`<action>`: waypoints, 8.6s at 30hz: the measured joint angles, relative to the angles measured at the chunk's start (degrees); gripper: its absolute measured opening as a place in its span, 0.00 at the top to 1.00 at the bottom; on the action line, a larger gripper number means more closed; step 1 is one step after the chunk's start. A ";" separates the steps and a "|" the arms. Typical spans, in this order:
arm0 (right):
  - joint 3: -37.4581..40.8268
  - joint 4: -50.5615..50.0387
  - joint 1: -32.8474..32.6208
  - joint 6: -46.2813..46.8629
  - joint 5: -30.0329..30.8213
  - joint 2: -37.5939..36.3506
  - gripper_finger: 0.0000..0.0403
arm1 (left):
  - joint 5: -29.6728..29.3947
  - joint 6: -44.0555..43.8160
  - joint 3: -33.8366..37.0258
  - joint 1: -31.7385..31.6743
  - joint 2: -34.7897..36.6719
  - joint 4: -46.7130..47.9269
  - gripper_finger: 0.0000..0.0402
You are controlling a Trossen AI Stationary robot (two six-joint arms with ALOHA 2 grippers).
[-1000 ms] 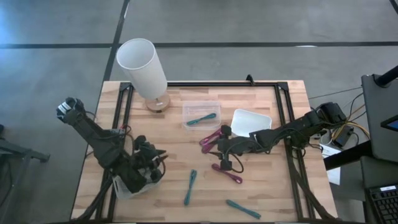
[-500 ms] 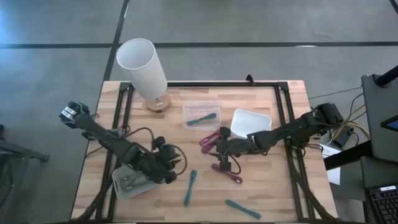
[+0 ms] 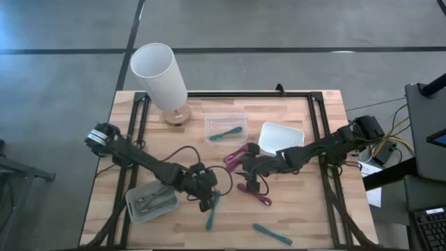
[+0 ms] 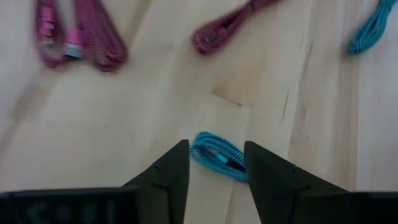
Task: Pick & Place USB Port
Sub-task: Put the left blue USB cable into the transparent bin, then put the bottom pink USB cable into the white bin
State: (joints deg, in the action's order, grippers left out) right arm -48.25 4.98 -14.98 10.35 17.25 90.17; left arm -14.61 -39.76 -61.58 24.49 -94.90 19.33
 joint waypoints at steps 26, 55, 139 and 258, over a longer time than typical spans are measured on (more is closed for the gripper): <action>0.12 -3.57 -0.02 6.08 -1.01 -0.04 0.56 | 2.93 -2.52 -0.11 -0.41 -11.48 -6.86 0.58; 0.15 -3.46 0.00 5.97 -0.98 -0.09 0.56 | -9.66 9.53 -2.00 -5.38 -4.76 -7.25 1.00; 2.97 -8.64 -4.50 19.54 -8.81 -0.09 0.56 | -4.71 42.27 -5.31 -27.83 6.79 -16.99 0.76; 4.81 -29.92 11.10 4.64 4.88 -15.92 0.60 | -4.73 22.95 5.18 -16.44 6.91 -24.91 0.77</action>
State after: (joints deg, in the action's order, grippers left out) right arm -43.44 -24.93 -3.88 14.99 22.14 74.25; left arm -19.33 -16.81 -56.40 8.05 -87.99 -5.59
